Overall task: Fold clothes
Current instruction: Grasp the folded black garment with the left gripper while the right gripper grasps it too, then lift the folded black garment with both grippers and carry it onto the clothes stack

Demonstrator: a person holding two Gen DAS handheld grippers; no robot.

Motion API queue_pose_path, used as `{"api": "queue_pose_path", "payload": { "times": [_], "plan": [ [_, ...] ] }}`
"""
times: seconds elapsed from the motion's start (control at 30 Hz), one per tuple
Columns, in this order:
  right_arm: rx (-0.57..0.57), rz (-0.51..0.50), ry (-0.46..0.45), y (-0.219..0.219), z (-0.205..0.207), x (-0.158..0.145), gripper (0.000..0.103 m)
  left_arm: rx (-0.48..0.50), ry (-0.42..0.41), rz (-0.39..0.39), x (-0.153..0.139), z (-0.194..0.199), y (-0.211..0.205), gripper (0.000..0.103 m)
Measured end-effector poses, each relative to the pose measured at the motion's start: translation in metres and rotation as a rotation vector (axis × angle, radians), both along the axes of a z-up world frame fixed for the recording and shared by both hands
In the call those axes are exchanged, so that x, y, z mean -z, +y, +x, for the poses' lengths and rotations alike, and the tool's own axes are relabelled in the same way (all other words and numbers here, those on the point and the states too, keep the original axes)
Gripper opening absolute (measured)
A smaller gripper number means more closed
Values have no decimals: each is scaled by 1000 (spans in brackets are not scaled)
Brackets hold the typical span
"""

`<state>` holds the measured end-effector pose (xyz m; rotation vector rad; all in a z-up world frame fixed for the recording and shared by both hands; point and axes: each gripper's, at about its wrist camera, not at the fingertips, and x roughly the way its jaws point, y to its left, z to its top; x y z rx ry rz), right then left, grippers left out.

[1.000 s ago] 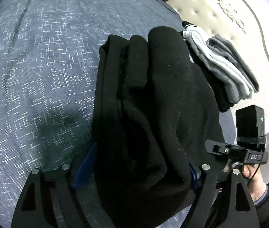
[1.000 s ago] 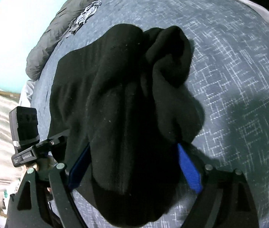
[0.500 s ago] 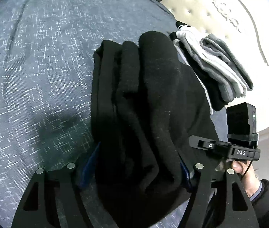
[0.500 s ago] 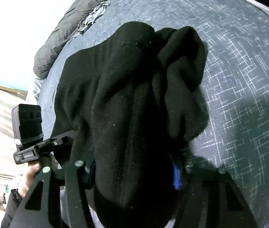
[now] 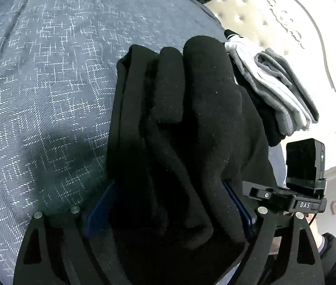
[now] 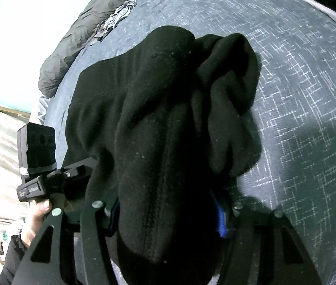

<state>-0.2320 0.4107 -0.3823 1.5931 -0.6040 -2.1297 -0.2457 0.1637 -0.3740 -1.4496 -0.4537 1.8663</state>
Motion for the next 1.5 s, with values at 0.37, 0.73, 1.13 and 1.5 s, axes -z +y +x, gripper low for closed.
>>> {"api": "queue_pose_path", "payload": {
  "times": [0.37,0.73,1.13,1.5],
  "plan": [
    [-40,31,80,-8,4,-17,44,21,51,-11,-17,7,-1,55],
    [-61,39,164,-6,2,-55,41,14,135,5,-68,11,4,51],
    [-114,103,265,21,-3,-132,41,13,237,4,-151,17,44,51],
    [-146,184,353,80,-8,-226,41,2,320,30,-243,19,110,51]
  ]
}}
